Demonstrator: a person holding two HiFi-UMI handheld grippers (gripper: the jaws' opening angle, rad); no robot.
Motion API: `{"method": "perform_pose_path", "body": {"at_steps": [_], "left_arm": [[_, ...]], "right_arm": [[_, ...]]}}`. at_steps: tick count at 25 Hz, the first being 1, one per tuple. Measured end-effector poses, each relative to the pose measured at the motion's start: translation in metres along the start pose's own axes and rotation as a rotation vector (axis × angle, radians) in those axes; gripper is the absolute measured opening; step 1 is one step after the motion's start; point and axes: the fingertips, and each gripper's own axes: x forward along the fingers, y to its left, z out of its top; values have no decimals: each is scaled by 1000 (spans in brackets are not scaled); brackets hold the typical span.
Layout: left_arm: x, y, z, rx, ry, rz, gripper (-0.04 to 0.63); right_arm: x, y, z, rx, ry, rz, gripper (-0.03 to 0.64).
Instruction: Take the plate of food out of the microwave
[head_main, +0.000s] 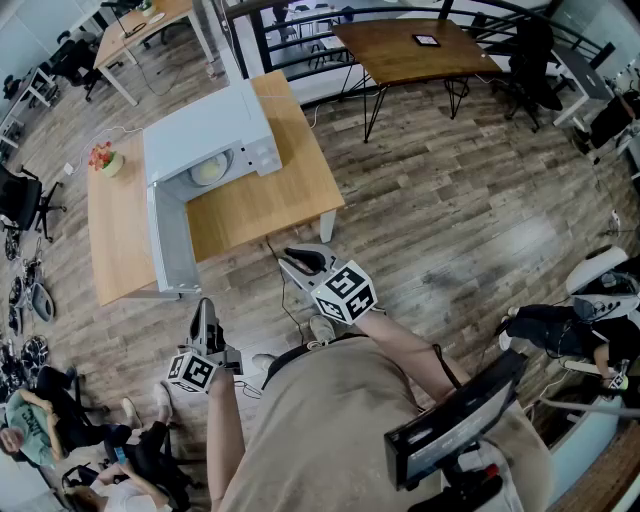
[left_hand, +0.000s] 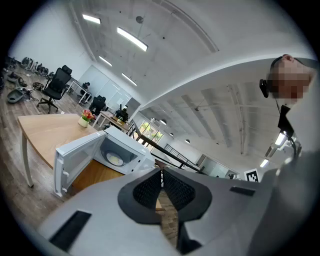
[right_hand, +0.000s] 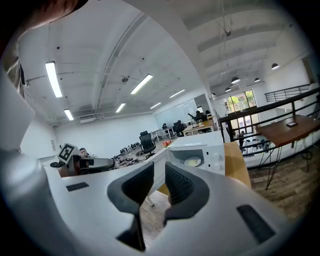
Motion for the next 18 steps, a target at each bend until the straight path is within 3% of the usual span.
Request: {"method": "perform_pose_path", "body": {"at_steps": [18], "left_arm": [[4, 3, -4, -3, -7, 25, 0]], "right_arm": [[6, -1, 8, 88, -51, 85, 77]]}}
